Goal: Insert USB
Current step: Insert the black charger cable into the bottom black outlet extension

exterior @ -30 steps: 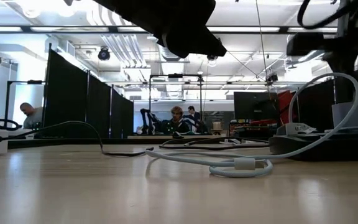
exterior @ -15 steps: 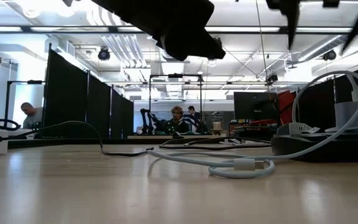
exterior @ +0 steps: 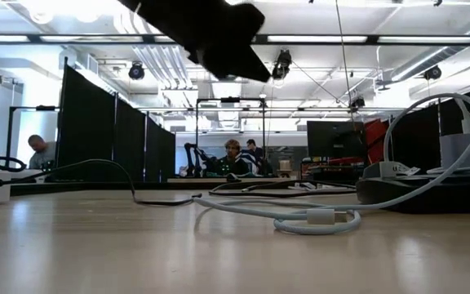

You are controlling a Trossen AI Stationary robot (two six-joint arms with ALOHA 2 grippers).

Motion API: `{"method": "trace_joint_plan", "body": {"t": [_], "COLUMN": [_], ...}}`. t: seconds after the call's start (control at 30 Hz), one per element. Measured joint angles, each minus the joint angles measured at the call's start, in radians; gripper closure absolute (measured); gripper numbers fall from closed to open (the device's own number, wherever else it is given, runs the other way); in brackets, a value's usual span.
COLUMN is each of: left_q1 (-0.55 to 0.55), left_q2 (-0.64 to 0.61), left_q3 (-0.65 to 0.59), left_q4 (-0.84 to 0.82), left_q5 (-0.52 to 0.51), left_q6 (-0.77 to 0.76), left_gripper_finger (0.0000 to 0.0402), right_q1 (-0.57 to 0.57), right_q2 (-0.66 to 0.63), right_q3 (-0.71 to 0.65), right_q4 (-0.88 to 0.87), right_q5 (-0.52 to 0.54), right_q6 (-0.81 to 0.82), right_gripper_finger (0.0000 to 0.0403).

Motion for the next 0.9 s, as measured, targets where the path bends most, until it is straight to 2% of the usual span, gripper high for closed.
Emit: {"method": "trace_joint_plan", "body": {"t": [0.1, 0.17, 0.37, 0.5, 0.63, 0.73, 0.9], "left_q1": [-0.001, -0.002, -0.004, -0.007, -0.010, -0.013, -0.013], "left_q2": [-0.045, -0.080, -0.139, -0.143, -0.143, -0.143, -0.143], "left_q3": [0.000, 0.000, 0.000, 0.000, 0.000, 0.000, 0.000], "left_q4": [-0.049, -0.068, -0.128, -0.199, -0.295, -0.344, -0.393], "left_q5": [-0.006, -0.007, -0.026, -0.080, -0.083, -0.083, -0.082], "left_q6": [-0.039, -0.056, -0.098, -0.158, -0.272, -0.337, -0.422], "left_gripper_finger": [0.0373, 0.0373, 0.0373, 0.0373, 0.0373, 0.0373, 0.0373], "right_q1": [0.058, 0.076, 0.078, 0.066, 0.034, -0.005, -0.082], "right_q2": [-0.055, -0.076, -0.101, -0.071, -0.006, 0.055, 0.150], "right_q3": [-0.096, -0.165, -0.426, -0.600, -0.716, -0.753, -0.747], "right_q4": [0.263, 0.450, 1.055, 1.477, 1.801, 1.933, 1.945], "right_q5": [0.024, 0.049, 0.063, -0.038, -0.119, -0.124, -0.175], "right_q6": [-0.125, -0.247, -0.482, -0.599, -0.667, -0.676, -0.689], "right_gripper_finger": [0.0347, 0.0386, 0.0384, 0.0400, 0.0398, 0.0395, 0.0395]}}
